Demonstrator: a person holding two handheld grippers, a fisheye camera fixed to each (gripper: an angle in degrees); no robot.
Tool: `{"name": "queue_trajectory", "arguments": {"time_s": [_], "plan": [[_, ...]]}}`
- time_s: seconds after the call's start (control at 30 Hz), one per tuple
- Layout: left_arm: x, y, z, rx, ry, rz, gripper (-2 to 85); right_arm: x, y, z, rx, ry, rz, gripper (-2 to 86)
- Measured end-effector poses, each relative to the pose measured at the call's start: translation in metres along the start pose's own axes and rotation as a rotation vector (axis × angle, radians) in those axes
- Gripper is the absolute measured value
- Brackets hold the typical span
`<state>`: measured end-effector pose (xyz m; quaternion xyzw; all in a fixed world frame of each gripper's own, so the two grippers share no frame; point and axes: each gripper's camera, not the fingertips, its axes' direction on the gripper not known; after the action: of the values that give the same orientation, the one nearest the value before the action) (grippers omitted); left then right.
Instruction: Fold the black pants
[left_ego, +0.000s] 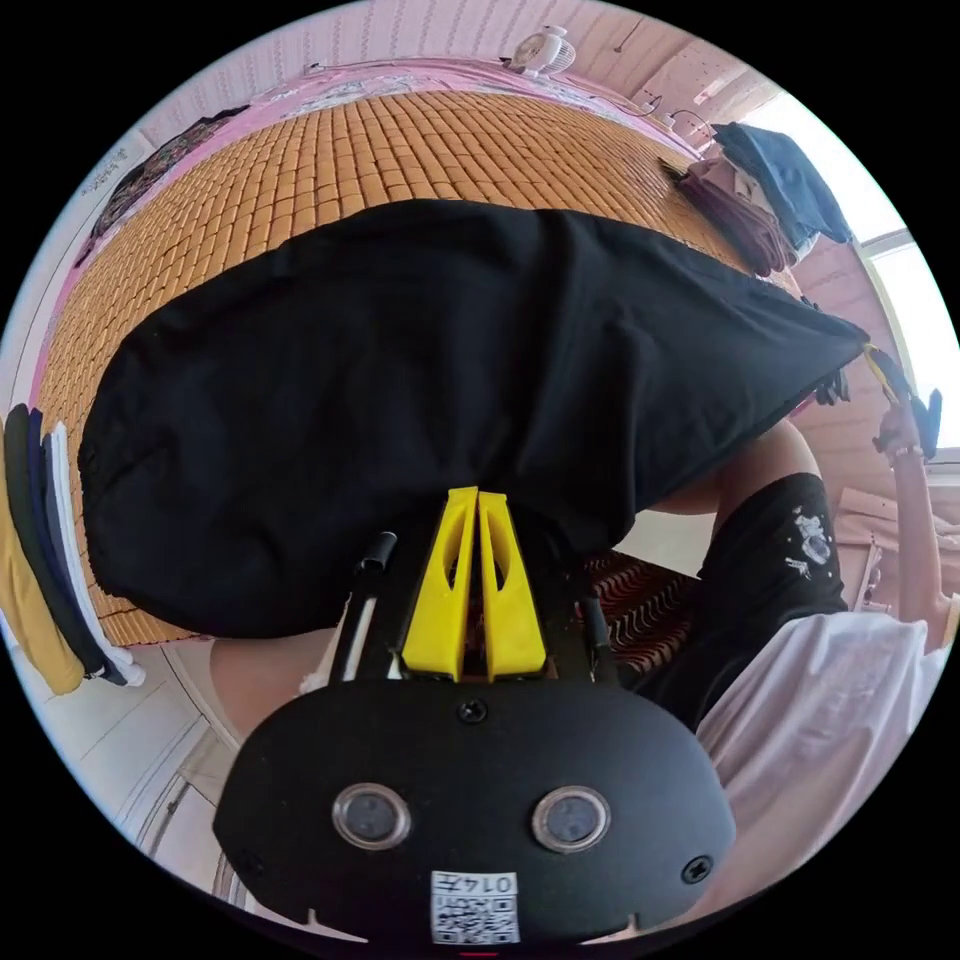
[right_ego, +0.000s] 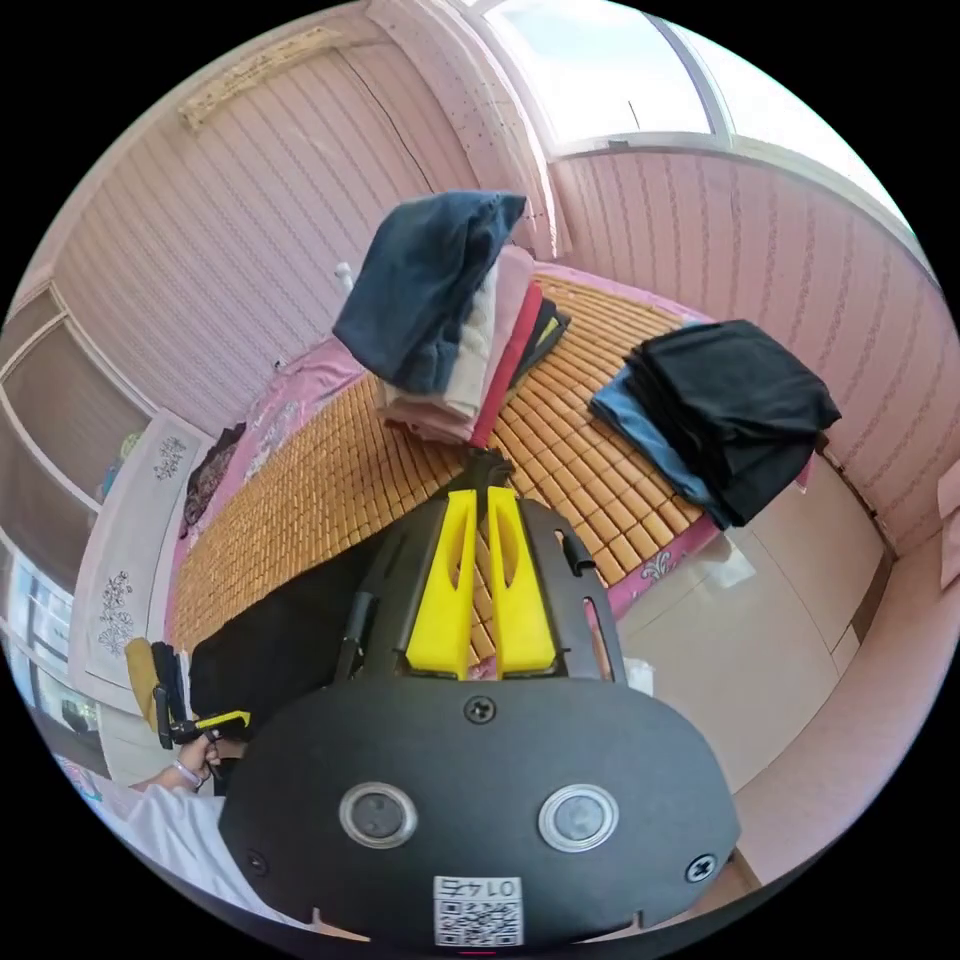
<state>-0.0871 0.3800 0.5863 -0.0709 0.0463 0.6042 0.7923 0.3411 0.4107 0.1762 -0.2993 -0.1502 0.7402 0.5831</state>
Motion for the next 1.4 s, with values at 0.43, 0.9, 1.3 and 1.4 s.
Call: {"name": "queue_trajectory", "arguments": {"time_s": [0.43,0.9,1.3,1.4], "plan": [[0.022,-0.016,-0.015,0.145,0.36,0.081,-1.0,-0.242,0.009,-0.078,0.012,-0.769,-0.762,2.1],[-0.095,0.095,-0.071,0.286,0.335,-0.183,0.0,-0.332,0.199,0.134,-0.842,-0.558,-0.85,6.1],[-0.003,0.045,-0.028,0.139,0.075,0.032,7.2,-0.454,0.187,0.229,-0.757,-0.365,-0.933,7.2],[-0.002,0.045,-0.024,0.116,0.064,0.025,6.0,-0.468,0.205,0.259,-0.813,-0.278,-0.994,5.7]]}}
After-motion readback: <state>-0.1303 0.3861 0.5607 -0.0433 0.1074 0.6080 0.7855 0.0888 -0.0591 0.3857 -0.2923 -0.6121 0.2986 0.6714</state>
